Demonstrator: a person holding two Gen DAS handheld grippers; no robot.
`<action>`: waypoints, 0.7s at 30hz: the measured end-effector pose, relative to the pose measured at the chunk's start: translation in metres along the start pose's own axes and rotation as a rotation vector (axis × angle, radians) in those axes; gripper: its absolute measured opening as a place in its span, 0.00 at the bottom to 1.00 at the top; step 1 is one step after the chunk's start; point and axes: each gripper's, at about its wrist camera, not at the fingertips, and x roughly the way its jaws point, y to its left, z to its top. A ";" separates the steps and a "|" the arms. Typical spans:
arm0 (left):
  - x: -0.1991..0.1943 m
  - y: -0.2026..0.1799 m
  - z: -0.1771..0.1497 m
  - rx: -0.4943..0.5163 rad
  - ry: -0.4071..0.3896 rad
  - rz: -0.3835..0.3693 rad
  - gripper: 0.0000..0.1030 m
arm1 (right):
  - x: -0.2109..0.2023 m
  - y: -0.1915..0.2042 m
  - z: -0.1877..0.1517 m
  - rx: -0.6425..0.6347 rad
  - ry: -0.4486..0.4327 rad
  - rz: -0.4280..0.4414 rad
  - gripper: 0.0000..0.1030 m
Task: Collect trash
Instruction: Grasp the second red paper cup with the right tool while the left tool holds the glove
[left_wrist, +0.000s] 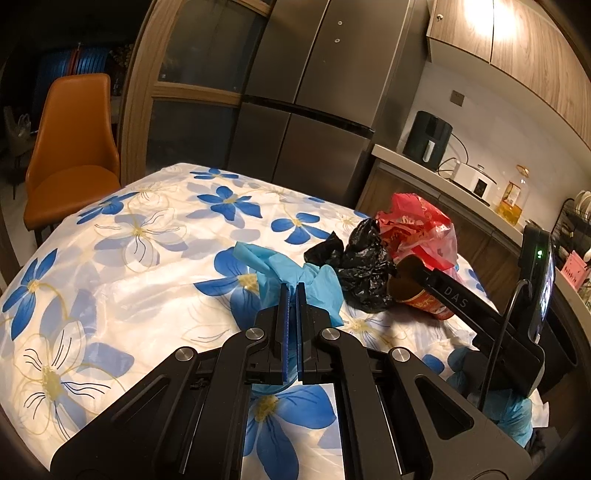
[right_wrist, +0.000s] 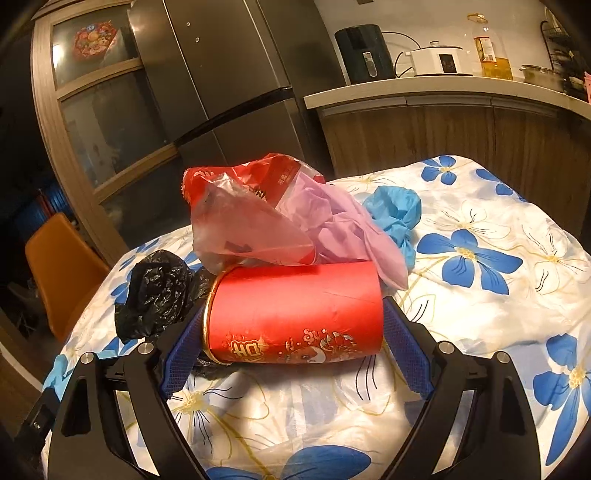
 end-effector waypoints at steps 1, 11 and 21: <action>0.000 0.001 0.000 -0.001 -0.001 -0.002 0.02 | -0.001 0.001 0.000 -0.004 -0.003 -0.002 0.82; -0.004 -0.005 -0.001 0.007 -0.003 -0.008 0.02 | -0.026 -0.005 -0.003 -0.014 -0.034 0.008 0.81; -0.023 -0.026 -0.001 0.035 -0.021 -0.030 0.02 | -0.079 -0.021 -0.017 -0.006 -0.059 0.051 0.81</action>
